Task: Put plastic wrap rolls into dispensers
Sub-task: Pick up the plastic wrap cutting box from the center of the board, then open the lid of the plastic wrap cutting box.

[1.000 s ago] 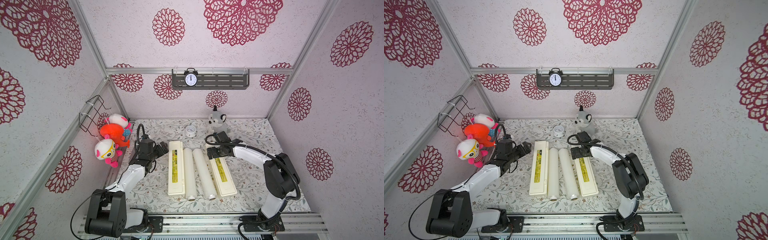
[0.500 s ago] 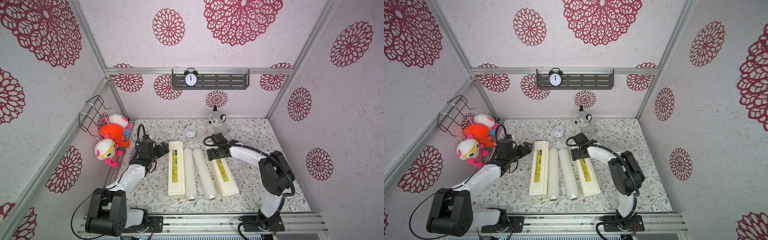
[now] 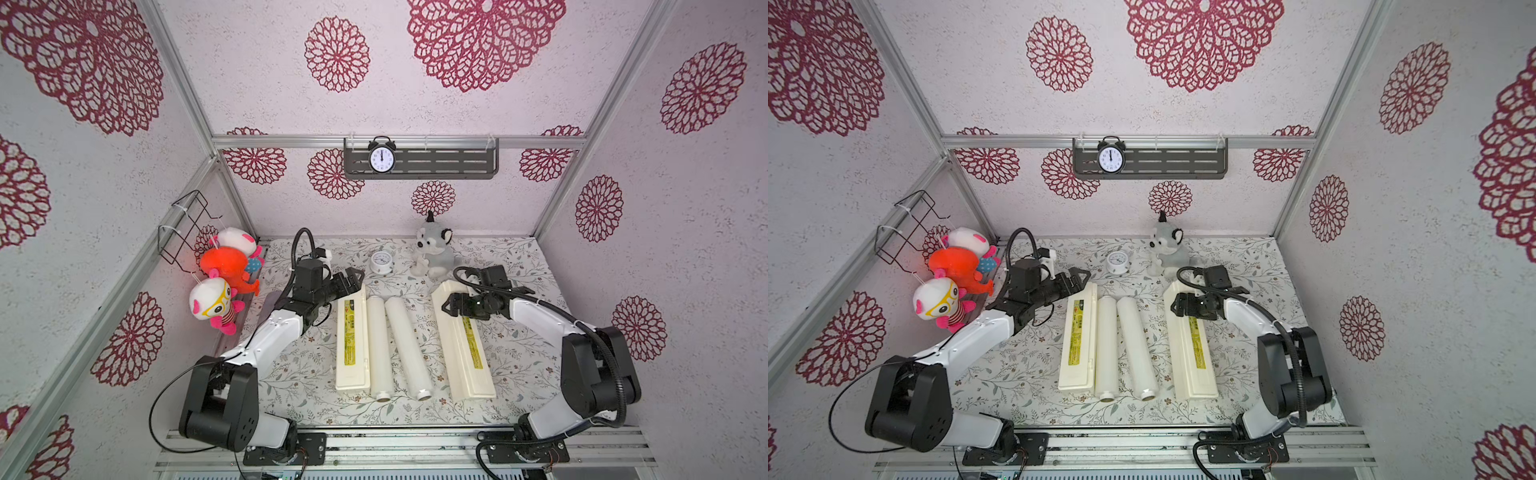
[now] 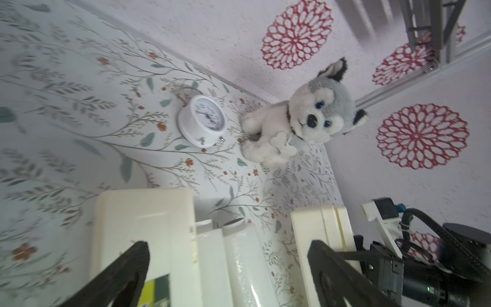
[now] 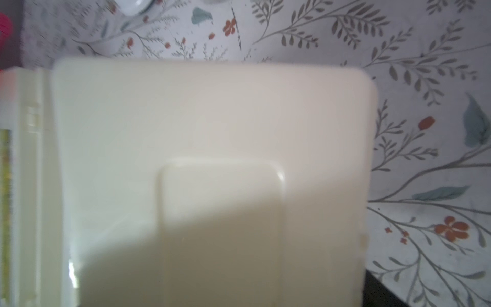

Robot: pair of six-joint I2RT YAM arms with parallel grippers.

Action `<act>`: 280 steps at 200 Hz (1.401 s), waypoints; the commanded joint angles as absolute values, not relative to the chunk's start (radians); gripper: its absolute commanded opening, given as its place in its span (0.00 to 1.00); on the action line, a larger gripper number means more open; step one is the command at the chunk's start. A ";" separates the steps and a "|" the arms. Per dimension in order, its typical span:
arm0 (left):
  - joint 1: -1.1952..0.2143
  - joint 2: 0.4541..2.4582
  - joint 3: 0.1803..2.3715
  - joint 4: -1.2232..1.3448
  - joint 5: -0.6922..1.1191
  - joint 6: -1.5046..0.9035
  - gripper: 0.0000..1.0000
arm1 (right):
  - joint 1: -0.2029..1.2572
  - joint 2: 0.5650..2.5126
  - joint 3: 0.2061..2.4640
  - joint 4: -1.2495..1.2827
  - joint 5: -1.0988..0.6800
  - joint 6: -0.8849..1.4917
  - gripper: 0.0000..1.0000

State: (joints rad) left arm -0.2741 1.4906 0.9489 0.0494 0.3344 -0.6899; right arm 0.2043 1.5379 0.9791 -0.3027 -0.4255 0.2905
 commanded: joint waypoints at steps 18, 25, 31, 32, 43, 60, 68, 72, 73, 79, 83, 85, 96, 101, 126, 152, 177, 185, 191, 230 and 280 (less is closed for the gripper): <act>-0.387 1.662 1.129 0.190 0.590 -0.759 0.98 | 0.090 1.402 0.893 -0.020 -0.843 0.436 0.79; -0.404 1.697 1.152 0.246 0.640 -0.796 0.98 | 0.071 1.387 0.871 0.030 -0.887 0.467 0.79; -0.417 1.729 1.172 0.301 0.682 -0.830 0.98 | 0.056 1.375 0.854 0.070 -0.919 0.492 0.79; -0.419 1.734 1.175 0.310 0.688 -0.836 0.98 | 0.054 1.373 0.852 0.076 -0.923 0.496 0.79; -0.440 1.795 1.220 0.369 0.753 -0.885 0.98 | 0.035 1.359 0.828 0.135 -0.972 0.531 0.78; -0.466 1.870 1.301 0.331 0.801 -0.879 0.98 | 0.028 1.349 0.816 0.152 -1.005 0.524 0.78; -0.478 1.893 1.331 0.307 0.813 -0.857 0.98 | 0.028 1.350 0.812 0.155 -1.016 0.518 0.77; -0.483 1.905 1.343 0.301 0.816 -0.850 0.98 | 0.028 1.352 0.810 0.161 -1.022 0.518 0.77; -0.485 1.907 1.345 0.300 0.816 -0.848 0.98 | 0.028 1.353 0.808 0.162 -1.024 0.518 0.77; -0.490 1.921 1.357 0.298 0.827 -0.840 0.98 | 0.028 1.356 0.803 0.174 -1.035 0.520 0.76; -0.495 1.933 1.366 0.295 0.835 -0.835 0.98 | 0.028 1.358 0.800 0.182 -1.043 0.524 0.75; -0.494 1.938 1.369 0.295 0.839 -0.833 0.98 | 0.028 1.359 0.798 0.187 -1.046 0.525 0.75; -0.497 1.954 1.379 0.304 0.858 -0.832 0.98 | 0.028 1.362 0.788 0.218 -1.062 0.541 0.74; -0.497 1.954 1.383 0.312 0.867 -0.834 0.98 | 0.028 1.362 0.783 0.239 -1.073 0.553 0.74; -0.504 2.016 1.383 0.420 0.937 -0.881 0.98 | 0.030 1.359 0.764 0.339 -1.124 0.616 0.72; -0.527 2.041 1.391 0.561 1.003 -0.954 0.98 | 0.040 1.349 0.765 0.391 -1.160 0.658 0.72; -0.540 2.065 1.374 0.759 1.044 -1.059 0.98 | 0.065 1.342 0.764 0.420 -1.173 0.675 0.71; -0.541 2.071 1.361 0.868 1.057 -1.118 0.98 | 0.070 1.344 0.764 0.423 -1.170 0.679 0.71; -0.541 2.077 1.354 0.931 1.062 -1.155 0.98 | 0.074 1.349 0.762 0.430 -1.172 0.685 0.71; -0.552 2.098 1.350 0.998 1.058 -1.205 0.98 | 0.092 1.368 0.771 0.442 -1.180 0.696 0.70; -0.557 2.031 1.379 0.555 0.957 -0.914 0.98 | 0.108 1.376 0.790 0.422 -1.190 0.678 0.68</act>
